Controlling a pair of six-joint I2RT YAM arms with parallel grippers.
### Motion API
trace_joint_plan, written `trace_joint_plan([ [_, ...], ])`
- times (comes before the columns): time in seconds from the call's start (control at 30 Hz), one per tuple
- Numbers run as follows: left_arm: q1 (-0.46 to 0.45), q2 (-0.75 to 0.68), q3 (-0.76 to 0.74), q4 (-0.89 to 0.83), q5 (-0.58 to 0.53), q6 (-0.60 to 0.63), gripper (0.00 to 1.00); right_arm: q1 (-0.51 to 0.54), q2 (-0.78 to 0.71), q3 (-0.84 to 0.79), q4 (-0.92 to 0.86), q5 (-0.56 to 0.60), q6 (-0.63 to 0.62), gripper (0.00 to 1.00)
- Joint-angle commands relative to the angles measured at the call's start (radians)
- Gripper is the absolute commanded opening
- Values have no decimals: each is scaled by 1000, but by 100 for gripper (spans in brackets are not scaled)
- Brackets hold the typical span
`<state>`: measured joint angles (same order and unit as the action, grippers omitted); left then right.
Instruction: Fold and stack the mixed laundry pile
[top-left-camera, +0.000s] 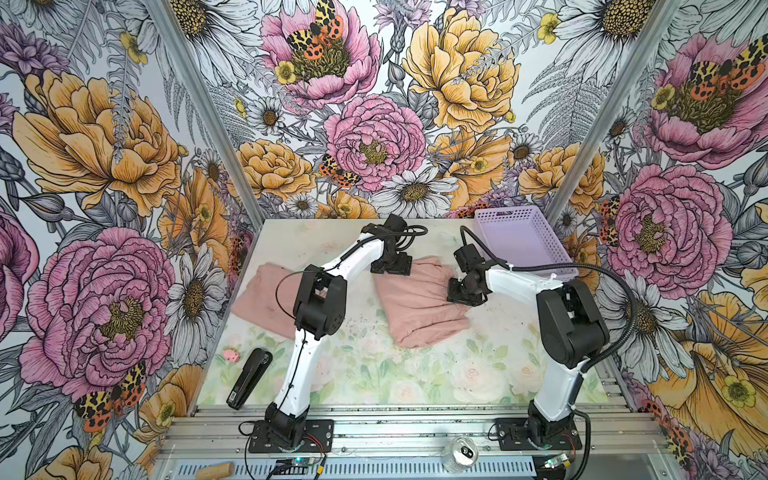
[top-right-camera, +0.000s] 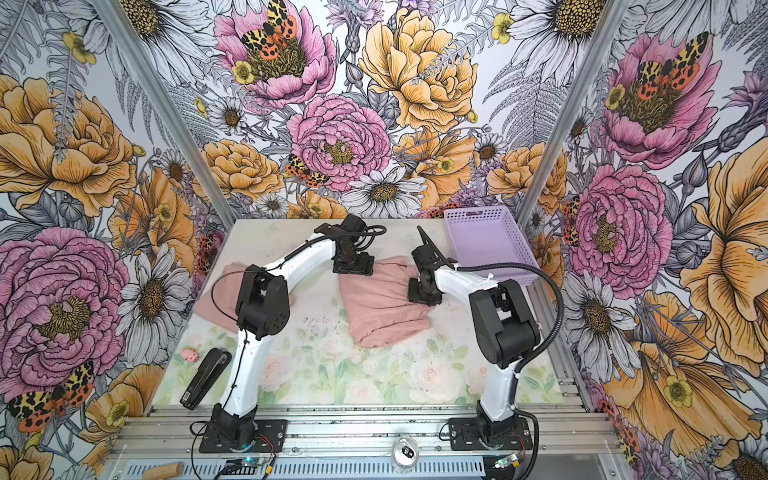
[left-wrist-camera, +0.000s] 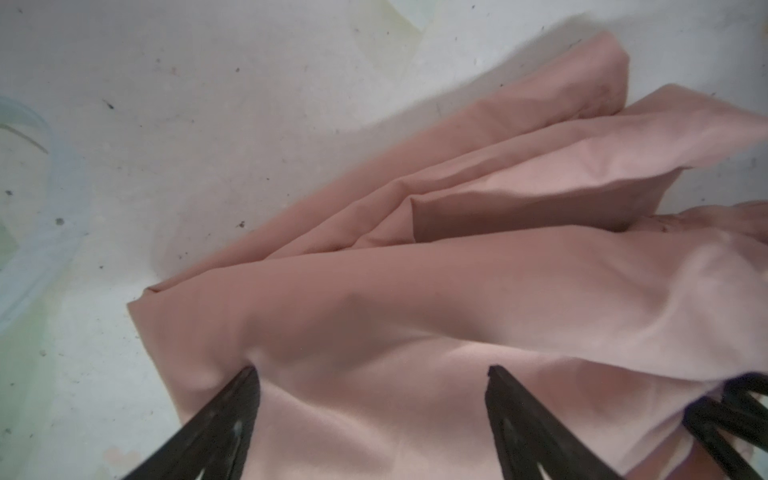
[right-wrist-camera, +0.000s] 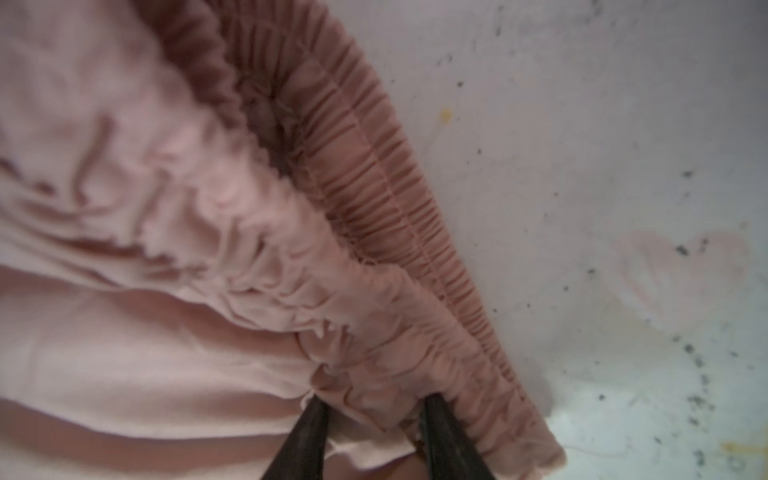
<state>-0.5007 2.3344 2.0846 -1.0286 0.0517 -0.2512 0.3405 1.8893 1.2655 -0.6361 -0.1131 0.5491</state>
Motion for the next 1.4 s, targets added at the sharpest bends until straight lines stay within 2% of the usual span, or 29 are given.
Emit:
trace_joint_plan([
  [0.0,14,42,33,-1,-28,44,87,-10,56,62,42,39,-37,40],
  [0.17,43,53,-15,-1,-7,17,86,-30,132,145,39,34,-85,40],
  [0.33,76,0,-133,1,6,-21,85,-42,215,265,35,-13,-135,40],
  [0.53,90,-104,-336,15,41,-85,85,-35,312,451,27,-82,-185,41],
  [0.73,79,-243,-541,51,134,-202,85,-21,341,587,-39,-120,-225,42],
  [0.87,66,-328,-566,52,134,-226,88,-22,238,545,-79,-136,-192,45],
  [1.0,70,-368,-499,52,92,-177,89,7,97,389,-85,-166,-107,48],
  [1.2,76,-290,-391,50,67,-29,89,138,-59,167,-59,-151,51,53],
  [1.37,75,-206,-345,53,12,47,88,216,-65,92,-2,-118,146,55],
])
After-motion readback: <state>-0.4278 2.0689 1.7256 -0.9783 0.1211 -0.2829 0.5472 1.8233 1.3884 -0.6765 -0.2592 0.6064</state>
